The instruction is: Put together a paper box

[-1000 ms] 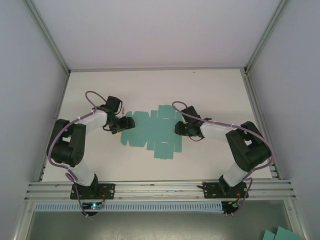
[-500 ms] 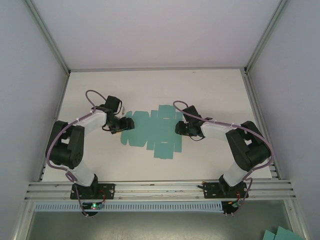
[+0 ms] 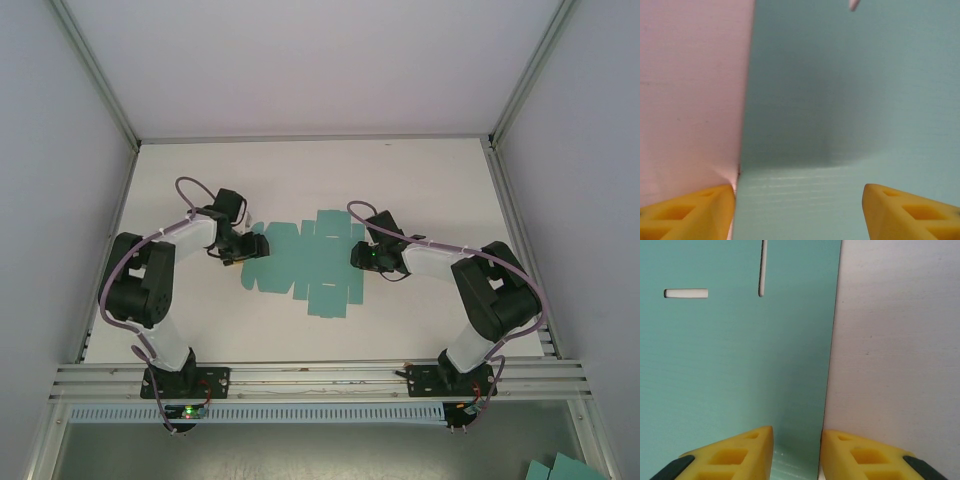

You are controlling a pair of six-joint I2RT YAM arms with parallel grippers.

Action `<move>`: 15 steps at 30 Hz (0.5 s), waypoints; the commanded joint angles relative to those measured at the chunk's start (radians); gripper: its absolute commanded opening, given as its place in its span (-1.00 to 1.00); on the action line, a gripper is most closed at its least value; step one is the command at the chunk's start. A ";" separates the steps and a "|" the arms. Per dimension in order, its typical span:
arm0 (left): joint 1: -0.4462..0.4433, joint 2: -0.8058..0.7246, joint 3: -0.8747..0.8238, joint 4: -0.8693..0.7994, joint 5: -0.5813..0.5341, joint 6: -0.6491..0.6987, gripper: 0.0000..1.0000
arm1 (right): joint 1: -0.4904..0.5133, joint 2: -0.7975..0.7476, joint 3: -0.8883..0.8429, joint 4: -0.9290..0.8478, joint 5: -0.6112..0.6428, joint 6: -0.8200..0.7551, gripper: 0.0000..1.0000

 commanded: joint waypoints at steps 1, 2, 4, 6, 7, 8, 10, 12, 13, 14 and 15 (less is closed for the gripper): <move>-0.021 0.054 0.008 0.035 0.106 0.038 0.36 | 0.001 0.074 -0.046 0.042 -0.055 0.020 -0.31; -0.030 0.065 0.007 0.038 0.132 0.038 0.37 | 0.002 0.071 -0.049 0.046 -0.059 0.020 -0.31; -0.054 0.083 0.007 0.045 0.197 0.053 0.36 | 0.002 0.073 -0.053 0.051 -0.063 0.021 -0.31; -0.073 0.093 -0.015 0.124 0.339 0.032 0.35 | 0.002 0.078 -0.053 0.057 -0.068 0.019 -0.31; -0.074 0.095 -0.031 0.185 0.438 0.004 0.34 | 0.001 0.080 -0.053 0.060 -0.071 0.019 -0.31; -0.074 0.091 -0.051 0.258 0.527 -0.045 0.33 | 0.001 0.082 -0.052 0.061 -0.073 0.016 -0.31; -0.076 0.062 -0.092 0.387 0.628 -0.125 0.29 | 0.001 0.080 -0.058 0.069 -0.077 0.011 -0.31; -0.076 0.007 -0.129 0.492 0.686 -0.188 0.26 | -0.004 0.076 -0.070 0.080 -0.081 0.014 -0.31; -0.075 -0.022 -0.148 0.548 0.706 -0.228 0.25 | -0.005 0.074 -0.076 0.091 -0.090 0.015 -0.31; -0.076 -0.055 -0.172 0.633 0.727 -0.280 0.25 | -0.006 0.070 -0.086 0.108 -0.096 0.019 -0.31; -0.076 -0.082 -0.192 0.709 0.749 -0.321 0.25 | -0.008 0.067 -0.094 0.125 -0.104 0.023 -0.31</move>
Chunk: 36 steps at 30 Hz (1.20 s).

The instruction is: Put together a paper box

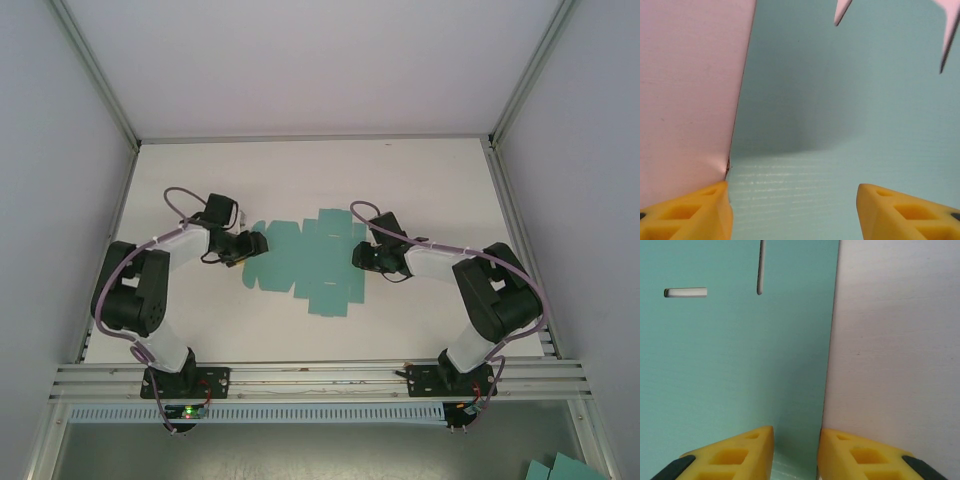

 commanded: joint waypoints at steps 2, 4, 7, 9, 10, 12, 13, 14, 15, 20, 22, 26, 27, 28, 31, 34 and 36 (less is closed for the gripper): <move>-0.105 -0.044 -0.060 0.505 0.615 -0.209 0.27 | 0.007 0.077 -0.067 0.099 -0.097 0.018 -0.31; -0.106 -0.064 -0.060 0.497 0.613 -0.212 0.24 | 0.003 0.078 -0.074 0.112 -0.105 0.020 -0.31; -0.108 -0.067 -0.064 0.509 0.611 -0.243 0.14 | -0.008 0.077 -0.086 0.127 -0.112 0.021 -0.31; -0.109 -0.080 -0.043 0.395 0.560 -0.189 0.17 | -0.014 0.071 -0.095 0.130 -0.114 0.026 -0.31; -0.109 -0.095 -0.022 0.279 0.488 -0.126 0.25 | -0.019 0.066 -0.097 0.123 -0.110 0.025 -0.32; -0.111 -0.120 0.030 0.067 0.296 -0.005 0.24 | -0.024 0.052 -0.101 0.122 -0.105 0.020 -0.32; -0.110 -0.127 0.045 0.000 0.196 0.022 0.24 | -0.026 0.048 -0.100 0.119 -0.108 0.020 -0.32; -0.108 -0.130 0.056 -0.043 0.120 0.028 0.24 | -0.029 0.045 -0.094 0.115 -0.114 0.017 -0.32; -0.104 -0.131 0.065 -0.075 0.063 0.040 0.24 | -0.031 0.044 -0.091 0.110 -0.116 0.023 -0.32; -0.055 -0.092 0.096 -0.169 -0.225 0.078 0.24 | -0.032 0.047 -0.073 0.083 -0.094 0.049 -0.32; -0.024 -0.049 0.111 -0.182 -0.247 0.084 0.25 | -0.030 0.046 -0.065 0.072 -0.085 0.060 -0.32; 0.037 0.036 0.126 -0.129 -0.213 0.069 0.26 | -0.027 0.018 -0.042 0.024 -0.020 0.054 -0.32; 0.047 0.054 0.134 -0.112 -0.181 0.067 0.26 | -0.025 0.003 -0.021 -0.018 0.019 0.036 -0.32; 0.051 0.069 0.144 -0.102 -0.155 0.077 0.26 | -0.026 -0.005 0.002 -0.051 0.058 0.024 -0.32; 0.050 0.097 0.173 -0.115 -0.130 0.086 0.27 | -0.042 -0.015 0.102 -0.152 0.123 -0.031 -0.36; 0.050 0.086 0.150 -0.095 -0.114 0.090 0.28 | -0.049 -0.008 0.186 -0.212 0.160 -0.061 -0.40; 0.051 0.083 0.137 -0.087 -0.095 0.089 0.29 | -0.052 0.013 0.218 -0.206 0.138 -0.071 -0.43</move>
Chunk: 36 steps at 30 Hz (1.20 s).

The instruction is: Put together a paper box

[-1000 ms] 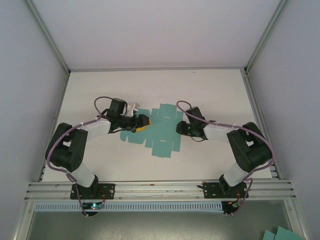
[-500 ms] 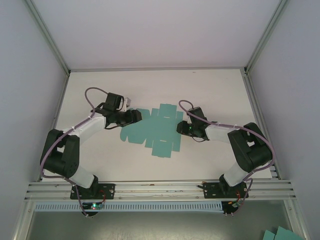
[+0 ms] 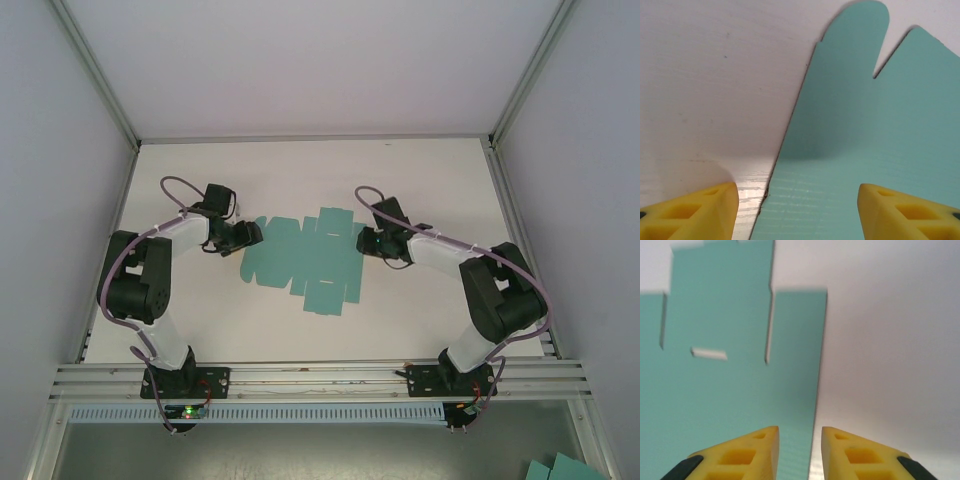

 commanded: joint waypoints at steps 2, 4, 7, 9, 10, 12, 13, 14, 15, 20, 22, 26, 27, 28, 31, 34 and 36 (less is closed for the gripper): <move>0.002 -0.004 -0.014 0.034 0.059 0.023 0.29 | -0.012 0.069 0.084 -0.062 0.011 -0.047 -0.57; 0.002 0.008 -0.015 0.042 0.080 0.018 0.29 | -0.013 0.111 0.109 -0.057 -0.015 -0.035 -0.70; 0.002 0.026 -0.013 0.046 0.115 0.021 0.28 | -0.018 0.164 0.127 -0.060 -0.017 -0.011 -0.82; 0.001 0.026 -0.011 0.041 0.112 0.018 0.29 | -0.028 0.188 0.126 -0.077 0.004 0.005 -0.82; 0.001 0.026 -0.008 0.039 0.116 0.022 0.29 | -0.034 0.198 0.124 -0.092 0.013 0.010 -0.83; 0.002 0.026 -0.009 0.044 0.131 0.023 0.29 | -0.042 0.225 0.113 -0.120 0.027 0.011 -0.85; 0.001 0.029 -0.011 0.052 0.152 0.023 0.29 | -0.044 0.237 0.102 -0.125 0.035 0.014 -0.86; 0.001 0.034 -0.012 0.062 0.179 0.016 0.29 | -0.045 0.248 0.086 -0.125 0.032 0.016 -0.89; -0.002 0.041 -0.014 0.076 0.212 0.009 0.29 | -0.046 0.259 0.073 -0.121 0.030 0.021 -0.91; -0.010 0.087 -0.005 0.116 0.401 0.018 0.29 | -0.047 0.269 0.009 -0.066 -0.011 0.025 -0.93; -0.013 0.097 -0.012 0.142 0.484 0.023 0.28 | -0.047 0.272 -0.006 -0.037 -0.038 0.017 -0.93; -0.015 0.087 -0.065 0.310 0.703 -0.008 0.22 | -0.049 0.278 -0.033 0.007 -0.069 0.002 -0.93; -0.015 0.076 -0.080 0.357 0.746 -0.022 0.21 | -0.051 0.276 -0.038 0.017 -0.074 0.000 -0.94; -0.014 0.056 -0.100 0.413 0.770 -0.042 0.20 | -0.054 0.274 -0.045 0.027 -0.089 -0.005 -0.95; -0.016 -0.005 -0.149 0.545 0.791 -0.091 0.18 | -0.060 0.272 -0.058 0.050 -0.117 -0.013 -0.96; -0.022 -0.024 -0.173 0.639 0.799 -0.149 0.16 | -0.062 0.275 -0.073 0.075 -0.135 -0.011 -0.97; -0.029 -0.014 -0.179 0.696 0.803 -0.193 0.13 | -0.062 0.275 -0.088 0.098 -0.150 -0.006 -0.96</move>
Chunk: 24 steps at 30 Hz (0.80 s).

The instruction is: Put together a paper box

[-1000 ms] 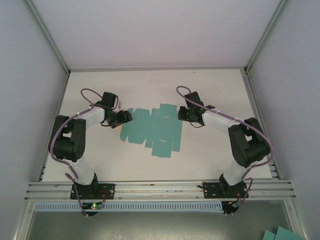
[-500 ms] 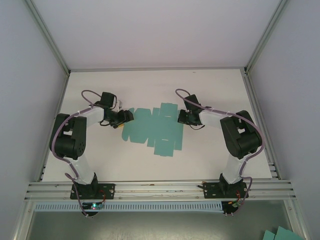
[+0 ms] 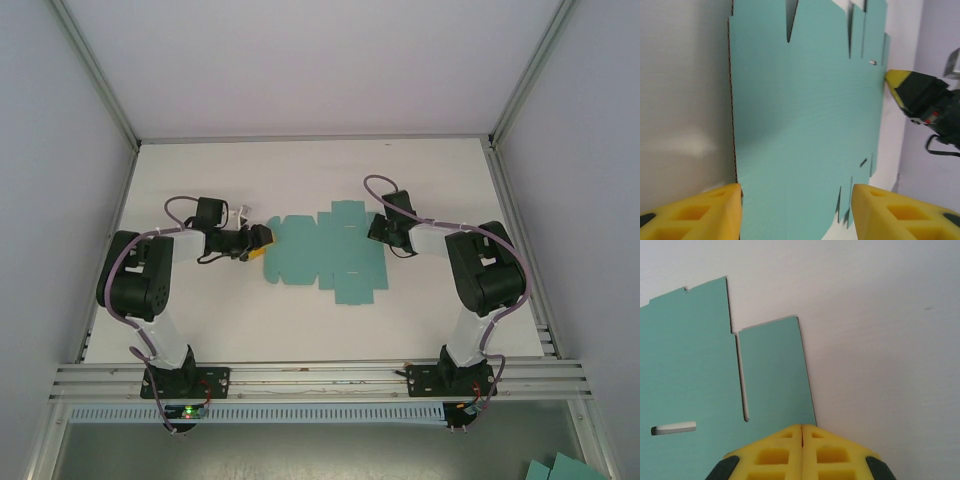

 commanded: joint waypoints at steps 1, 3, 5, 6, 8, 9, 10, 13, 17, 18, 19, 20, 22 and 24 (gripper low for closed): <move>-0.074 -0.020 0.009 0.285 0.232 -0.105 0.13 | 0.054 0.085 -0.086 -0.146 -0.203 -0.002 -0.97; -0.076 -0.011 0.011 0.318 0.228 -0.146 0.11 | 0.052 0.082 -0.101 -0.126 -0.211 0.002 -0.97; -0.078 -0.013 0.003 0.410 0.214 -0.201 0.11 | 0.048 0.080 -0.112 -0.110 -0.226 0.006 -0.97; -0.081 -0.012 0.007 0.449 0.206 -0.229 0.10 | 0.048 0.081 -0.114 -0.107 -0.226 0.007 -0.97; -0.095 -0.007 0.021 0.525 0.208 -0.281 0.10 | 0.049 0.079 -0.117 -0.103 -0.229 0.005 -0.97; -0.109 -0.002 0.037 0.549 0.210 -0.301 0.10 | 0.050 0.078 -0.121 -0.097 -0.226 0.006 -0.97; -0.121 0.002 0.056 0.537 0.210 -0.300 0.09 | 0.049 0.078 -0.125 -0.092 -0.228 0.007 -0.97; -0.164 0.030 0.101 0.518 0.205 -0.303 0.07 | 0.049 0.079 -0.140 -0.067 -0.236 0.015 -0.97; -0.204 0.052 0.137 0.462 0.180 -0.293 0.04 | 0.049 0.076 -0.152 -0.044 -0.242 0.017 -0.97; -0.208 0.047 0.149 0.388 0.155 -0.250 0.04 | 0.049 0.076 -0.152 -0.043 -0.240 0.017 -0.97; -0.214 0.039 0.168 0.280 0.115 -0.191 0.02 | 0.047 0.077 -0.151 -0.041 -0.239 0.017 -0.97; -0.222 0.026 0.198 0.125 0.059 -0.102 -0.01 | 0.047 0.073 -0.153 -0.038 -0.236 0.018 -0.97; -0.241 -0.002 0.252 -0.108 -0.054 0.035 -0.04 | 0.047 0.068 -0.154 -0.038 -0.235 0.016 -0.97; -0.254 -0.037 0.278 -0.232 -0.138 0.098 -0.05 | 0.043 0.059 -0.158 -0.039 -0.230 0.014 -0.95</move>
